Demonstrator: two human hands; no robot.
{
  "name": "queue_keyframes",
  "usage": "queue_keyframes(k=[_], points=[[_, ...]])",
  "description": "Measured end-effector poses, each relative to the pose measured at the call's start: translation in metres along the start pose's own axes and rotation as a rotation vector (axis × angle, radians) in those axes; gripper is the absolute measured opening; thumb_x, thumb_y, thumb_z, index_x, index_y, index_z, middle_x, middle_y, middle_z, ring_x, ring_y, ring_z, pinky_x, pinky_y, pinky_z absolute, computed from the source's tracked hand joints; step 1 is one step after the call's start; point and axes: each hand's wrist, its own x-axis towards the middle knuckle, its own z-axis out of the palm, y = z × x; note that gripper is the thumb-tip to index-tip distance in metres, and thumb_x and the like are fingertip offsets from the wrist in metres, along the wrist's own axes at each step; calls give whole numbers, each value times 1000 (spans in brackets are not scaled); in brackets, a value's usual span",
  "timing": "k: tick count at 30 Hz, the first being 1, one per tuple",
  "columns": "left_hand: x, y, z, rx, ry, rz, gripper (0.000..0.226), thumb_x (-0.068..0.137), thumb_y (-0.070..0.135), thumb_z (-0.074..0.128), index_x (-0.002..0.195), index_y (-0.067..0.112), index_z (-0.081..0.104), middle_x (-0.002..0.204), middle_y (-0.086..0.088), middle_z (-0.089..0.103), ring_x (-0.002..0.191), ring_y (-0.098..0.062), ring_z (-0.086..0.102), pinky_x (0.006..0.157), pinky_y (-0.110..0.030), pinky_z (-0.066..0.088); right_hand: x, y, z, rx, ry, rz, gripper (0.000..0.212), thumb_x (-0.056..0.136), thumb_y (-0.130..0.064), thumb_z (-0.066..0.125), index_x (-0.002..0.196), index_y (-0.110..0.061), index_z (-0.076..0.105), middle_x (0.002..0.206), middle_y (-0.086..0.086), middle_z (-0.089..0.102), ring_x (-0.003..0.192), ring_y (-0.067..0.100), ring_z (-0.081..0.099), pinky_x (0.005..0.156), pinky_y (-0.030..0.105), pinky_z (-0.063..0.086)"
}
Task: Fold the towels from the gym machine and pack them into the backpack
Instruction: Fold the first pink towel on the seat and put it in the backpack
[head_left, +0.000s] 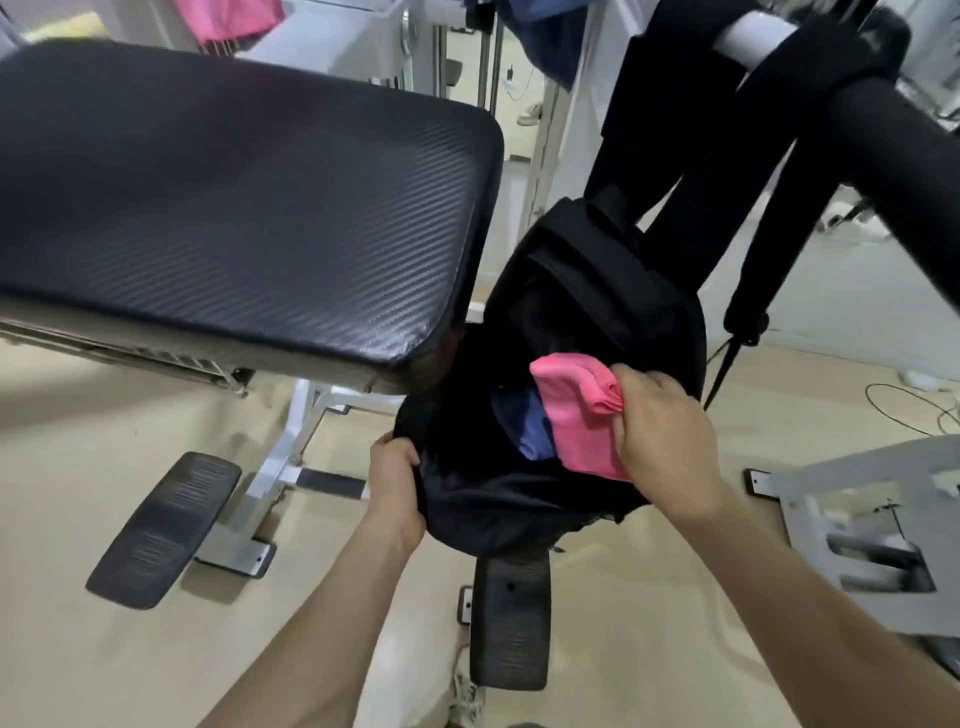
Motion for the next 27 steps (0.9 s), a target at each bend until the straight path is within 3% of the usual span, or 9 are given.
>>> queue_keyframes(k=[4,7,9,13,15,17,19,23,27], points=[[-54,13,-19,222,-170,-44,20,88,23,63,102,10,69,95,-10,75,88,-28,72,74,-32,58,-10,-20,-1,45,-53,-36,20,80,-16,60,99,-12,59,89,8,66,89,35,56,65,39,45],[-91,21,-37,675,-66,198,24,91,38,61,90,15,70,85,-3,75,80,-18,71,65,-23,57,-27,-54,-5,229,-194,-94,14,85,-26,56,94,-15,56,86,3,64,89,29,55,66,37,44],[-111,29,-51,893,8,341,43,94,44,50,84,7,68,84,-10,73,82,-24,69,74,-34,55,-42,-76,-9,269,-279,-145,14,83,-30,58,89,-18,53,83,1,59,94,28,54,72,37,47],[-156,48,-75,1128,85,555,51,96,44,43,76,0,59,74,-12,66,73,-26,62,65,-37,47,-70,-106,-20,11,-309,-352,19,77,-33,64,90,-21,57,101,-1,62,122,23,47,89,39,39],[-174,53,-87,1221,124,677,48,96,42,43,73,3,57,69,-8,64,71,-26,59,59,-35,41,-87,-111,-22,-146,-247,-478,15,73,-21,70,85,-16,63,93,1,68,129,25,47,91,41,38],[-182,58,-102,1241,185,752,41,96,39,45,75,7,58,70,-7,64,74,-28,59,59,-35,39,-96,-101,-22,-229,-162,-515,21,56,-5,79,65,-11,62,60,4,65,117,29,61,81,43,46],[-185,59,-118,1175,194,750,28,96,33,47,83,11,60,80,-6,66,84,-30,60,68,-36,44,-97,-84,-21,-281,-77,-500,27,51,3,78,57,-10,56,44,3,54,110,30,65,75,43,47],[-197,52,-124,1019,35,698,15,94,26,48,106,21,56,100,1,65,98,-22,59,86,-41,49,-93,-88,-29,-309,-45,-371,12,62,-1,60,57,-10,54,44,4,52,97,32,65,70,40,36],[-205,41,-111,965,-73,573,16,94,27,48,104,20,56,102,3,64,99,-18,59,86,-38,50,-96,-125,-12,-232,-74,-276,19,57,-13,76,62,-11,57,42,7,56,60,29,58,47,25,26]])
